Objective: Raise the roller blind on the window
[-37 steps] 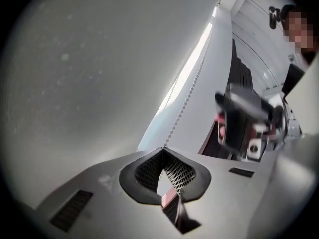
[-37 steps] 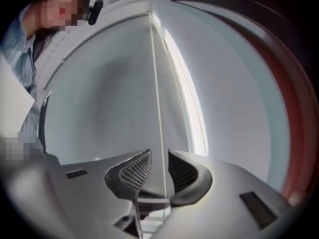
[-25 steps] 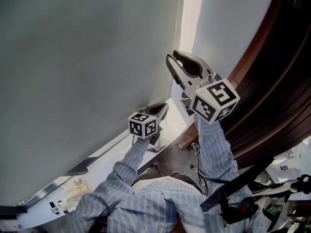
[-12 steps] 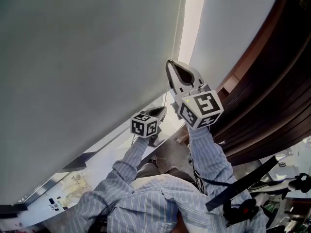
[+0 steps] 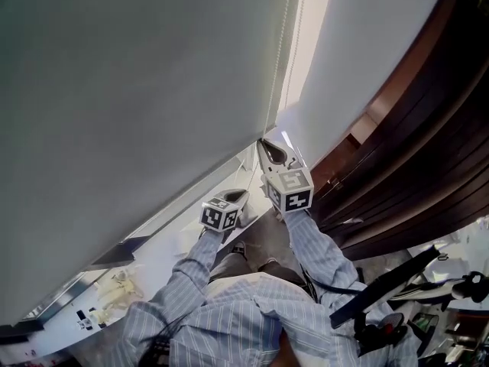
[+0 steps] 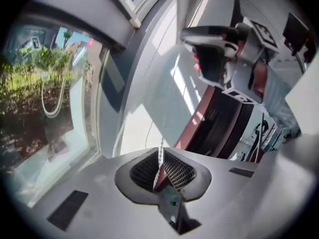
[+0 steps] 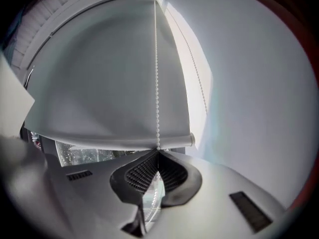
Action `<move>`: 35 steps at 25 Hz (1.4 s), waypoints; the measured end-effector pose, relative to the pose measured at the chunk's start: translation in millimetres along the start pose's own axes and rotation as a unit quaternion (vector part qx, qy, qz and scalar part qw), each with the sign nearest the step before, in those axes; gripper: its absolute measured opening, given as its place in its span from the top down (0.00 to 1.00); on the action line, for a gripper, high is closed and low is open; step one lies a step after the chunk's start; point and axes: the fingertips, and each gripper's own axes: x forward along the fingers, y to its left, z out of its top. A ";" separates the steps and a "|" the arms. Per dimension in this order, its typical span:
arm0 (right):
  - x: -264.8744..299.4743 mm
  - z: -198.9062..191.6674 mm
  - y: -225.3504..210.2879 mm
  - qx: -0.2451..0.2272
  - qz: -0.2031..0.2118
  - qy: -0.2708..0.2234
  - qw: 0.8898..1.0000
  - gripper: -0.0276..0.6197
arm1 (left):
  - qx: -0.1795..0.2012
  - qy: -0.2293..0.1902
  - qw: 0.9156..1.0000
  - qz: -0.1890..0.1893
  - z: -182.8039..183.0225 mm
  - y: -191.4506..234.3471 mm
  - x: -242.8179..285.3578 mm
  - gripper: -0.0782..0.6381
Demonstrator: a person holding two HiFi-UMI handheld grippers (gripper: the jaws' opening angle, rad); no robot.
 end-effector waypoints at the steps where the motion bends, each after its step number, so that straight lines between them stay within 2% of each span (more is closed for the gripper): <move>1: 2.7 -4.9 -0.7 -0.001 0.005 0.007 1.000 0.95 | 0.023 -0.023 0.999 0.005 16.7 -7.3 -11.6 0.88; 3: 3.3 -7.9 -1.8 0.004 0.006 0.010 1.000 0.95 | 0.070 -0.075 0.995 0.001 58.5 -31.8 -41.7 0.88; 5: 1.9 -7.2 -2.6 0.015 0.003 0.006 1.000 0.95 | 0.107 -0.131 0.985 -0.020 107.5 -65.2 -75.8 0.88; 8: 1.8 -5.4 -0.8 0.017 0.004 0.002 1.000 0.95 | 0.149 -0.235 0.960 -0.026 191.5 -106.1 -125.3 0.88; 10: 2.0 -3.7 2.1 0.016 0.005 0.000 1.000 0.95 | 0.156 -0.292 0.943 -0.024 242.9 -118.9 -148.2 0.88; 14: -1.2 2.0 8.5 0.017 0.006 -0.005 1.000 0.95 | 0.157 -0.352 0.922 -0.031 321.8 -125.0 -167.9 0.87; 17: -5.3 1.3 9.9 0.016 0.005 -0.005 1.000 0.95 | 0.169 -0.361 0.917 -0.028 362.0 -130.0 -169.9 0.78; 19: -6.0 -5.2 10.0 0.020 0.007 -0.001 1.000 0.95 | 0.172 -0.369 0.913 -0.024 382.8 -132.4 -171.3 0.76; 24: -7.8 -1.4 10.3 0.021 0.007 -0.002 1.000 0.95 | 0.178 -0.405 0.896 -0.034 418.3 -144.7 -182.7 0.78; 25: -8.6 0.3 10.6 0.022 0.007 -0.002 1.000 0.95 | 0.179 -0.406 0.896 -0.039 420.7 -146.8 -183.3 0.86; 26: -9.1 0.0 10.8 0.023 0.007 -0.002 1.000 0.95 | 0.178 -0.405 0.896 -0.043 421.6 -148.0 -183.3 0.87; 29: -7.4 -13.1 10.6 0.028 0.011 0.004 1.000 0.95 | 0.166 -0.410 0.895 -0.055 421.0 -146.1 -183.8 0.88; 32: -5.2 -11.2 11.3 0.028 0.011 -0.001 1.000 0.95 | 0.151 -0.431 0.887 -0.062 417.6 -138.1 -188.9 0.88; 33: -5.1 -8.8 13.0 0.028 0.012 0.001 1.000 0.95 | 0.146 -0.433 0.887 -0.064 414.5 -134.4 -188.7 0.88; 35: -2.2 -19.7 15.5 0.031 0.015 0.015 0.999 0.95 | 0.138 -0.423 0.893 -0.063 406.2 -125.6 -181.8 0.88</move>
